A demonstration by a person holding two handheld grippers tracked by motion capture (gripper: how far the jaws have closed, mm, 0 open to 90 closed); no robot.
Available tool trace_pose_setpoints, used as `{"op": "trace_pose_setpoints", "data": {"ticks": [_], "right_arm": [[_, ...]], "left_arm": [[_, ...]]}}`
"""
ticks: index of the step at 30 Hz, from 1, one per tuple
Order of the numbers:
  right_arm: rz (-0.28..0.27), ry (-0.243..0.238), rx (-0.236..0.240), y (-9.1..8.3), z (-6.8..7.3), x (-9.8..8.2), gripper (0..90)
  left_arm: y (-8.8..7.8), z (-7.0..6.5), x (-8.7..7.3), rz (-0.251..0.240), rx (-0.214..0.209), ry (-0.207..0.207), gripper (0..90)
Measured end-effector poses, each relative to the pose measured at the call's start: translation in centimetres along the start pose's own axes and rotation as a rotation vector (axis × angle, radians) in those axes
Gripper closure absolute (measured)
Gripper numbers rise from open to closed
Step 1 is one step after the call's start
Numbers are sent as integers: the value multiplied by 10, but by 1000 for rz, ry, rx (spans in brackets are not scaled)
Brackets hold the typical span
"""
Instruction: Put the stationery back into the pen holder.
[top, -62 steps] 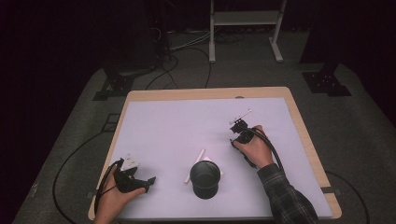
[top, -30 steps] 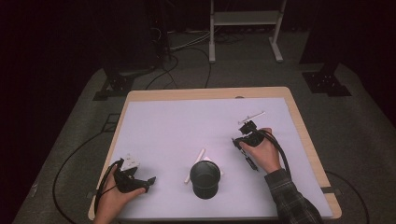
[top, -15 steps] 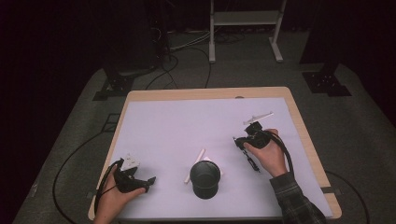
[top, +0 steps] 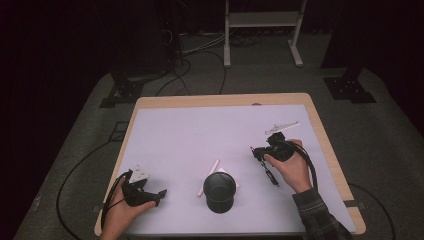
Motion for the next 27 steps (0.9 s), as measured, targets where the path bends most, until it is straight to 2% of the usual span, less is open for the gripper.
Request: {"op": "trace_pose_setpoints", "data": {"ticks": [7,23,27], "right_arm": [[-24,8,39,-5,6,4,795],[-79,-26,60,-17,21,12,795],[-101,-35,78,-21,25,16,795]], "left_arm": [[0,0,0,-1,0,-3,14],[0,0,0,0,-1,-3,14],[0,0,0,2,-1,1,14]]}}
Point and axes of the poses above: each handheld gripper's, and its own axes: y roughly forward along the jaws, x roughly out of its top, z roughly to its left, the point moved 1 cm from there along y, roughly forward along the jaws, and after that the axes turned 10 degrees about -z, right-handed, at the moved point
